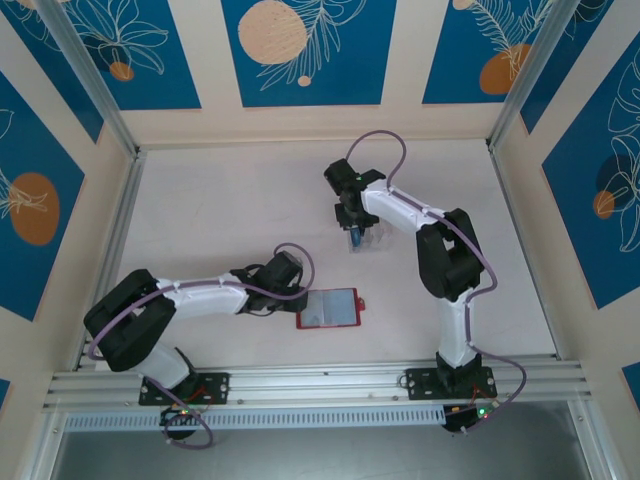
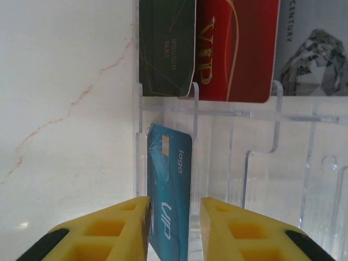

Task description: Put the credit cards into the card holder

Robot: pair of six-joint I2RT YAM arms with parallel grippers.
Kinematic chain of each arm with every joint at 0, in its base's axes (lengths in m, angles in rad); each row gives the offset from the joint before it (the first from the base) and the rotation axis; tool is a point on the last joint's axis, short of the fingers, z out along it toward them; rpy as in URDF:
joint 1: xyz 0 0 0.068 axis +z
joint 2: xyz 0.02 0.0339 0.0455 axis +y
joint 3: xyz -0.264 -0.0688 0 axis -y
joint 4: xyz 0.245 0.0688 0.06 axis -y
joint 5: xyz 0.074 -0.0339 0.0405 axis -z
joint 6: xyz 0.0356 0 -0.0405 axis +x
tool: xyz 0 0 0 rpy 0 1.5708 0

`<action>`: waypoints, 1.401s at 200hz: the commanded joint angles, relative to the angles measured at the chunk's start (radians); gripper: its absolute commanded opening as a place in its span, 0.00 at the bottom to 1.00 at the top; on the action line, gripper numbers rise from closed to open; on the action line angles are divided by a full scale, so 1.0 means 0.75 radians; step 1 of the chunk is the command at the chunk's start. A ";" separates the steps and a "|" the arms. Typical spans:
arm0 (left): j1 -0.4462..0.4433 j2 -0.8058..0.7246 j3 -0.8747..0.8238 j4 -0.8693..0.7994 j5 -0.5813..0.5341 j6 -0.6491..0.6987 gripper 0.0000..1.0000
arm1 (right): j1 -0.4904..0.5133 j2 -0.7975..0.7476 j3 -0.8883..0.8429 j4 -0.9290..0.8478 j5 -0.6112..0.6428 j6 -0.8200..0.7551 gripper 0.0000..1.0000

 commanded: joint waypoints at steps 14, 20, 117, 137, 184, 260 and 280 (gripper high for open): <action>-0.028 0.048 -0.043 0.015 0.026 -0.021 0.33 | -0.011 0.051 0.039 -0.039 -0.004 -0.024 0.27; -0.028 0.048 -0.042 0.013 0.025 -0.021 0.33 | -0.011 0.055 0.038 -0.039 -0.007 -0.024 0.27; -0.028 0.053 -0.047 0.020 0.024 -0.027 0.33 | 0.017 0.045 0.046 -0.037 -0.017 -0.038 0.18; -0.028 0.054 -0.049 0.021 0.024 -0.027 0.33 | 0.019 0.050 0.051 -0.040 -0.017 -0.039 0.15; -0.028 0.052 -0.052 0.024 0.026 -0.033 0.33 | 0.028 0.062 0.065 -0.043 -0.041 -0.043 0.10; -0.028 0.040 -0.064 0.021 0.020 -0.039 0.33 | 0.025 0.059 0.116 -0.076 -0.098 -0.061 0.00; -0.028 0.042 -0.065 0.021 0.020 -0.042 0.33 | 0.031 0.008 0.130 -0.083 -0.117 -0.068 0.00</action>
